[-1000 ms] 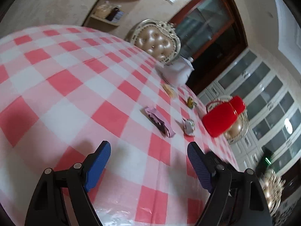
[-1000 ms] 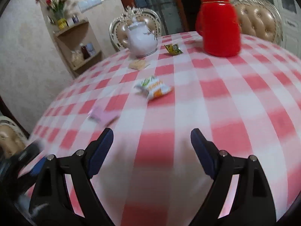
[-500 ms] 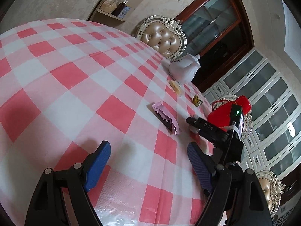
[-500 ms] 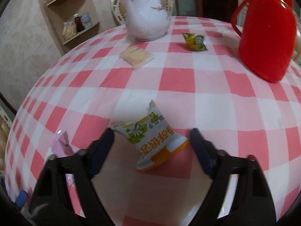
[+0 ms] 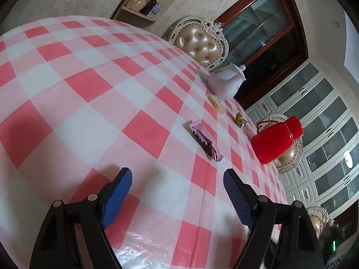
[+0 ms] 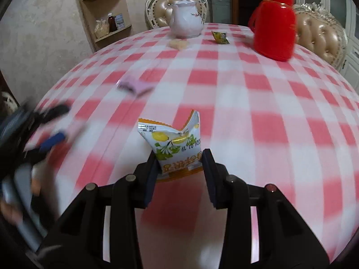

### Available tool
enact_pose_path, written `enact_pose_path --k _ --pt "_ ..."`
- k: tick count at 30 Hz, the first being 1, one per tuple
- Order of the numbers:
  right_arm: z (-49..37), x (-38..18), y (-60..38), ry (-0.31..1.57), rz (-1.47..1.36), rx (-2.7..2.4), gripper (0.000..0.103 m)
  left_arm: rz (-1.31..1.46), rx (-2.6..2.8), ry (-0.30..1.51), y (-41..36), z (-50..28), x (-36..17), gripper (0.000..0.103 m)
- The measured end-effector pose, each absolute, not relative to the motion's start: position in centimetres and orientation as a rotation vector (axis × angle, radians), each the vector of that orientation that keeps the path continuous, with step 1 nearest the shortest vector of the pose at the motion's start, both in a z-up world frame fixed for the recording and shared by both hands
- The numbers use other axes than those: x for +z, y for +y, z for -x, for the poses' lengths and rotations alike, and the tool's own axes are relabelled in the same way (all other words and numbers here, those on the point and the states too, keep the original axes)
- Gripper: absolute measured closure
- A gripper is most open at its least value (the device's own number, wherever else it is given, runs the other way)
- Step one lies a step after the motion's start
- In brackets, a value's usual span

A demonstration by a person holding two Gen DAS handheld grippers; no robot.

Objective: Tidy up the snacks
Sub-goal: 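Grasp the pink wrapped bar with the left tool while the right holds the chip bag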

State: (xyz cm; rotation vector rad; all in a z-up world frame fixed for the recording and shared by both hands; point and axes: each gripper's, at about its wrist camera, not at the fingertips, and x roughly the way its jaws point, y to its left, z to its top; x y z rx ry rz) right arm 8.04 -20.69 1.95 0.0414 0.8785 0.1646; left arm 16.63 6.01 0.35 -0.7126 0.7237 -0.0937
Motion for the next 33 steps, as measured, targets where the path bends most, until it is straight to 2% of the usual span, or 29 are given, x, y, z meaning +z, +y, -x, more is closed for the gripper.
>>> enact_pose_path --k 3,6,14,15,16,27,33 --pt "-5.1 1.7 -21.0 0.888 -0.046 0.145 0.059 0.714 -0.092 0.721 6.0 -16.6 0.4 0.019" --pt "-5.4 1.4 -21.6 0.879 -0.049 0.114 0.046 0.714 -0.095 0.724 6.1 -16.6 0.3 0.019" --pt "-7.9 0.3 -20.6 0.915 -0.042 0.094 0.046 0.705 -0.099 0.747 6.1 -16.8 0.0 0.019" --pt "-7.7 0.3 -20.4 0.919 -0.023 0.083 0.048 0.702 -0.098 0.752 6.0 -16.9 0.0 0.019" --pt "-7.4 0.4 -20.3 0.909 -0.015 0.068 0.062 0.697 -0.099 0.758 5.9 -16.9 -0.1 0.019" --pt "-0.5 2.4 -21.6 0.708 -0.505 0.140 0.062 0.547 -0.109 0.759 3.2 -16.9 0.8 0.019" --pt "-1.1 2.7 -23.8 0.581 -0.537 0.045 0.062 0.556 -0.098 0.778 1.1 -18.7 1.0 0.019"
